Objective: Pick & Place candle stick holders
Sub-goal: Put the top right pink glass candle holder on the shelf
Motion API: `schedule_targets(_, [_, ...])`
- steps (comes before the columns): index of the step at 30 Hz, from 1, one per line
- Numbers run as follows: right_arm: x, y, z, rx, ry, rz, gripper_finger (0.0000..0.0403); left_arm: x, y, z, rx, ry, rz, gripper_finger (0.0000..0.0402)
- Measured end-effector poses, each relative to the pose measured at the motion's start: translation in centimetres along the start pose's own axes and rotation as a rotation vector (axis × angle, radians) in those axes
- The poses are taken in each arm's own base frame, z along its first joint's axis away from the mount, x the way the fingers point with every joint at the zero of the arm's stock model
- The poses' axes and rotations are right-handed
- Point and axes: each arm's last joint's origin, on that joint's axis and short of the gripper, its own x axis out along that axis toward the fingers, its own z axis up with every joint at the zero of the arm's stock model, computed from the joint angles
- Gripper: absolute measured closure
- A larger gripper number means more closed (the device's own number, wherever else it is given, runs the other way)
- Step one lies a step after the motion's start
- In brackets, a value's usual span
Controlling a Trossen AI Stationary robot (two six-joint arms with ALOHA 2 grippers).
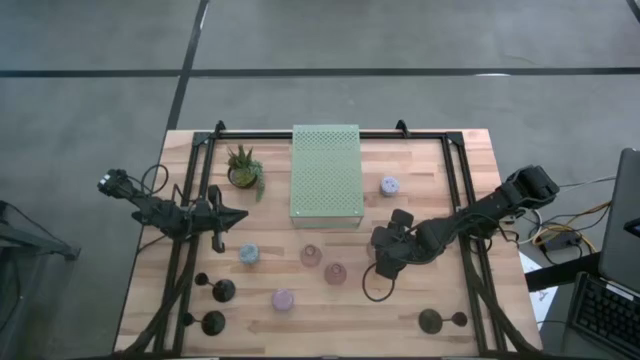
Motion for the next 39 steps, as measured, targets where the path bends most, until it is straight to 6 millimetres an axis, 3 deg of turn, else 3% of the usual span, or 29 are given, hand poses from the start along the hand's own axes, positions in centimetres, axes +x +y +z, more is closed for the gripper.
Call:
schedule_targets(5, [-0.1, 0.0, 0.1, -0.004, 0.000, 0.001, 0.0242, 0.0, 0.0, 0.0, 0.000, 0.000, 0.000, 0.0388])
schedule_targets(14, [-2.2, 0.7, 2.3, -0.036, -0.054, 0.068, 0.0225, 0.0, 0.0, 0.0, 0.000, 0.000, 0.000, 0.0388])
schedule_targets(26, [-9.4, 0.9, 7.6, -0.130, -0.173, 0.183, 0.0229, 0.0, 0.0, 0.0, 0.000, 0.000, 0.000, 0.0388])
schedule_targets(32, [-11.8, -0.9, 10.6, -0.158, -0.269, 0.185, 0.0228, 0.0, 0.0, 0.0, 0.000, 0.000, 0.000, 0.0387])
schedule_targets(39, [-13.0, -5.0, 14.1, -0.102, -0.336, 0.119, 0.0228, 0.0, 0.0, 0.0, 0.000, 0.000, 0.000, 0.0388])
